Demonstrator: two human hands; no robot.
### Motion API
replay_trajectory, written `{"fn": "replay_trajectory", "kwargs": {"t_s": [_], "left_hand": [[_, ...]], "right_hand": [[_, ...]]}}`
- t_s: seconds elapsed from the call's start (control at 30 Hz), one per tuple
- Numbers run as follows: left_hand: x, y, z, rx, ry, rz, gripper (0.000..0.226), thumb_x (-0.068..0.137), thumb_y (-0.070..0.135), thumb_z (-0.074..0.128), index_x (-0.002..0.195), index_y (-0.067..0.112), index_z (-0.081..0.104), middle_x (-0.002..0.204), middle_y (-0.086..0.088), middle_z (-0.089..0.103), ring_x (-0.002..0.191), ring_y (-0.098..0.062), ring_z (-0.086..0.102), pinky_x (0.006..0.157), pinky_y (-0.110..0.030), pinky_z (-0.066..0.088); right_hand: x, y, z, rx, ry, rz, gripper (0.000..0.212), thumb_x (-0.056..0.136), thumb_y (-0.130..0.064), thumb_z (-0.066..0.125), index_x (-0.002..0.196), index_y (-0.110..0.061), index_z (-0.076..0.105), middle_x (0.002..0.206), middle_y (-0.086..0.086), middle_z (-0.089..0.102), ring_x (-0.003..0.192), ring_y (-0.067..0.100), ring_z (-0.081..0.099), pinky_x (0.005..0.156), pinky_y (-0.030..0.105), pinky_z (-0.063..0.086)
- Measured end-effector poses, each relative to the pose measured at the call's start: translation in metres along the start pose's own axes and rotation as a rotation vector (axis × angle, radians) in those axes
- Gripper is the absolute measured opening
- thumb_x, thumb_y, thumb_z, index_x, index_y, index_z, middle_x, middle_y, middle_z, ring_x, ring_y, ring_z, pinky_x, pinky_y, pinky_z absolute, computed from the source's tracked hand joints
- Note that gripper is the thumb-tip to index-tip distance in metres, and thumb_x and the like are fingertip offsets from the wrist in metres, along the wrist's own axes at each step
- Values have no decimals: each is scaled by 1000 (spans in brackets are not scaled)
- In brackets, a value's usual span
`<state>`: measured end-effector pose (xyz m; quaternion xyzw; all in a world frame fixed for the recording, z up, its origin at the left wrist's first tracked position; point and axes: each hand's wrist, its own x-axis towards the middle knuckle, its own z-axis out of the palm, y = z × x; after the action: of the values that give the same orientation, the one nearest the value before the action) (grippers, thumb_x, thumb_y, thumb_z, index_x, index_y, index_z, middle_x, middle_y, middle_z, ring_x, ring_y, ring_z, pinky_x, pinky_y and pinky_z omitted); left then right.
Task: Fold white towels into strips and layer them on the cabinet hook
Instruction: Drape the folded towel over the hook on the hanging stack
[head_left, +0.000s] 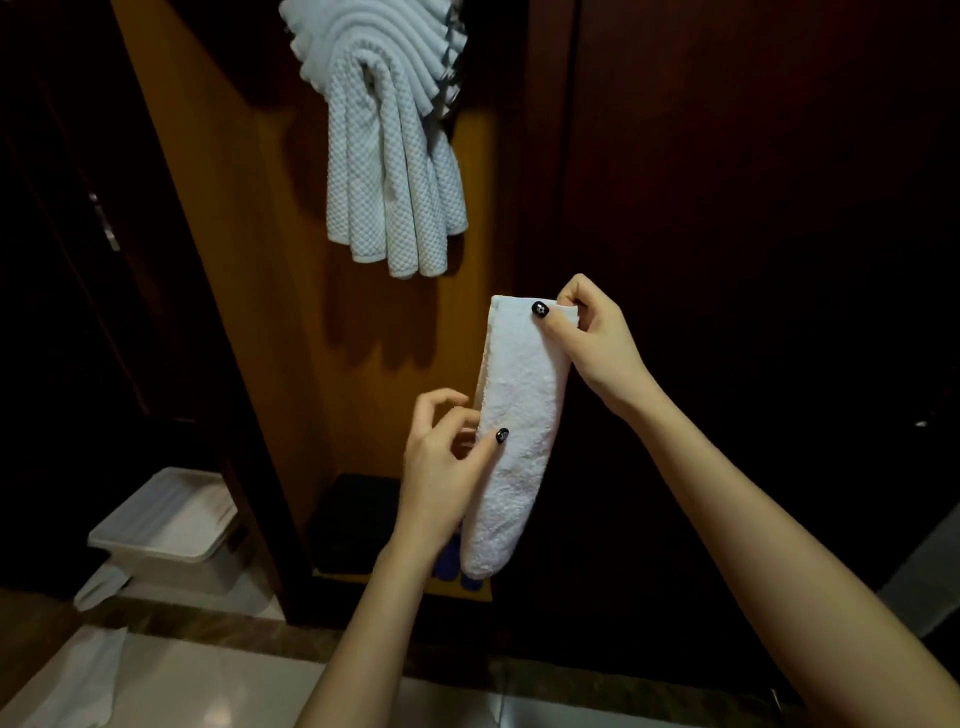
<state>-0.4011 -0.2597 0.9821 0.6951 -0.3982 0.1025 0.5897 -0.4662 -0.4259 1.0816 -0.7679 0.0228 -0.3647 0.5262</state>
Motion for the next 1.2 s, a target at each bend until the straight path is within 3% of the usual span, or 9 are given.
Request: {"fn": "replay_trajectory", "kwargs": {"t_s": [0.13, 0.27, 0.4, 0.5, 0.63, 0.77, 0.97, 1.1, 1.2], "left_hand": [[14, 14, 5, -285, 1, -91, 24, 86, 35, 69, 105, 38, 54, 101, 10, 63, 70, 2, 63, 63, -12, 48], [34, 12, 3, -324, 102, -97, 20, 95, 22, 58, 106, 38, 58, 120, 7, 57, 89, -3, 65, 72, -19, 53], [45, 14, 3, -363, -151, -67, 17, 93, 7, 60, 91, 20, 70, 108, 6, 68, 102, 2, 62, 87, -14, 43], [35, 19, 12, -438, -243, -46, 10, 91, 15, 65, 91, 18, 74, 97, 2, 74, 95, -6, 67, 82, -16, 47], [34, 25, 20, -478, -382, -54, 14, 88, 27, 65, 93, 26, 78, 108, 1, 72, 102, -13, 67, 85, -21, 50], [38, 25, 26, -338, -584, -87, 50, 92, 46, 60, 77, -1, 68, 81, -15, 63, 77, -15, 58, 74, -30, 42], [36, 25, 28, -504, -478, -213, 18, 80, 29, 69, 85, 16, 81, 95, -2, 75, 93, -13, 70, 76, -20, 52], [35, 26, 26, -324, -648, -82, 22, 84, 30, 66, 96, 16, 79, 103, 3, 72, 99, -12, 68, 86, -25, 54], [33, 25, 28, -306, -558, -60, 9, 84, 17, 72, 88, 18, 79, 93, 4, 73, 90, -12, 70, 78, -22, 53]], "right_hand": [[21, -12, -11, 31, -12, -45, 30, 96, -11, 60, 75, -16, 38, 75, 8, 40, 69, 19, 38, 57, 26, 31], [34, -20, -27, 121, -88, -28, 27, 91, -22, 64, 76, -16, 42, 76, 4, 48, 70, 20, 46, 56, 23, 38], [41, -20, -42, 226, -165, 51, 23, 89, -23, 63, 76, -17, 46, 72, -4, 55, 63, 10, 52, 52, 20, 41], [41, -13, -49, 259, -116, 95, 24, 96, -17, 57, 75, -18, 46, 71, -10, 57, 62, 5, 53, 54, 18, 44], [37, -3, -58, 258, -66, 107, 23, 93, -24, 61, 74, -21, 48, 73, -11, 56, 62, 3, 53, 56, 17, 44], [37, -2, -67, 277, -66, 95, 27, 93, -24, 62, 68, -28, 54, 71, -14, 58, 61, 1, 55, 55, 16, 45], [32, -4, -85, 362, -120, 156, 28, 88, -28, 68, 72, -20, 46, 69, -5, 54, 58, 7, 51, 53, 19, 41], [23, -1, -98, 375, -208, 219, 50, 61, -48, 87, 71, -20, 46, 68, -5, 56, 58, 6, 53, 53, 19, 43], [18, 4, -100, 406, -230, 241, 56, 57, -49, 89, 72, -20, 45, 65, -7, 54, 57, 6, 51, 54, 20, 42]]}}
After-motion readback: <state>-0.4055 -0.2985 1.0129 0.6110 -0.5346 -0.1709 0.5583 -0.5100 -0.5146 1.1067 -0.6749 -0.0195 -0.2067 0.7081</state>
